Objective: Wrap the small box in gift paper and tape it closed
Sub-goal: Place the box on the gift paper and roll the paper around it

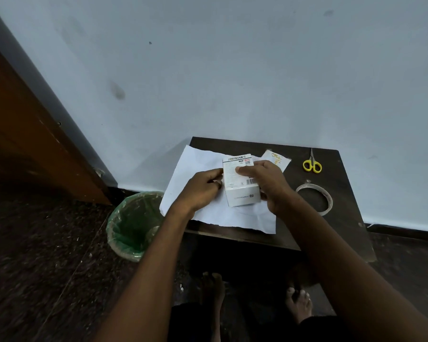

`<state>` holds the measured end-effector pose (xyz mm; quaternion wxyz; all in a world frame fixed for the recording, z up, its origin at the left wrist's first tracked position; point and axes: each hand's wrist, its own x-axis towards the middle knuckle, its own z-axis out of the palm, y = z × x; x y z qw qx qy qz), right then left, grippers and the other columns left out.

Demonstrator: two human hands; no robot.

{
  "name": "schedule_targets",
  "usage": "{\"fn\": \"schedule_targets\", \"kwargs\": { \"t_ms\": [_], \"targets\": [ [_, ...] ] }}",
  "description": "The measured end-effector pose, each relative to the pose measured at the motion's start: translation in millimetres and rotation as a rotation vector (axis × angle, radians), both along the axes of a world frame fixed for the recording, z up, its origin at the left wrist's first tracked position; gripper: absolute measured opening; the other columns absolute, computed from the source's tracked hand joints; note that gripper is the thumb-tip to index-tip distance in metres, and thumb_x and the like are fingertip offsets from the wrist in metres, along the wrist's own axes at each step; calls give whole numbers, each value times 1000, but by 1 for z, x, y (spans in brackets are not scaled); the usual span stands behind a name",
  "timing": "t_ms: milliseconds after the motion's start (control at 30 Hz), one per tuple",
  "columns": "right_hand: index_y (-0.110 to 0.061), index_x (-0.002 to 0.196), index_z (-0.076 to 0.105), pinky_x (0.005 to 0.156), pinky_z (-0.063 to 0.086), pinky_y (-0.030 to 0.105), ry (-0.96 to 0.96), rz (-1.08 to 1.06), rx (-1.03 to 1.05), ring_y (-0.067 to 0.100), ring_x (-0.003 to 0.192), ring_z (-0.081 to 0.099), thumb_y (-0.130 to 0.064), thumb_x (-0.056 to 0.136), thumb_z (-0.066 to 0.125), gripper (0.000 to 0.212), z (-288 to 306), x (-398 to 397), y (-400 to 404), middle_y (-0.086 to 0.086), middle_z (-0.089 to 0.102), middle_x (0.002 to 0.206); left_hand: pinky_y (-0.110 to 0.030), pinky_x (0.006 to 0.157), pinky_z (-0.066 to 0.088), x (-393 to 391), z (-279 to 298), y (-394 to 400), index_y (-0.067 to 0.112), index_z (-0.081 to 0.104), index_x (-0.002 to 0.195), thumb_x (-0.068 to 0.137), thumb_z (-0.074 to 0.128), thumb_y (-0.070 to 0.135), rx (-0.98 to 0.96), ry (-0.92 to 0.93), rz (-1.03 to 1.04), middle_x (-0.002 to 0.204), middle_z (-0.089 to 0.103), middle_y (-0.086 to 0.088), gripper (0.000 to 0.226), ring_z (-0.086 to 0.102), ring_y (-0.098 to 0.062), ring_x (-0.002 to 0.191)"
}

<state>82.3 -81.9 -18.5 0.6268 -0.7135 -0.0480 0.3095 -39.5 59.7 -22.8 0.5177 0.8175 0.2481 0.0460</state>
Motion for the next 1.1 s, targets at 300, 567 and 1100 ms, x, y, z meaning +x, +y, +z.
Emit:
{"fn": "schedule_targets", "kwargs": {
  "t_ms": [300,567,1100],
  "targets": [
    [-16,119,62,68,52,30,-29,-35,-10,16,92,77,-27,81,84,46,-8,-6,0,-1,79,104,-48,122,28,-1,0,9,30,54,153,92,78,22,648,302,-62,167,41,3,66,30,-27,156],
    [-19,128,55,79,61,28,-78,-56,-25,13,96,76,-30,91,80,46,-8,-18,3,0,74,122,-50,101,40,3,-4,-5,34,59,144,99,66,17,655,338,-100,148,50,-4,48,40,-38,139],
    [-18,134,57,61,47,15,-253,46,-142,9,99,73,-40,94,76,49,-3,-24,-1,0,70,131,-43,112,43,-2,18,7,30,75,122,92,39,69,-42,193,74,126,69,11,60,60,-19,123]
  ]
}}
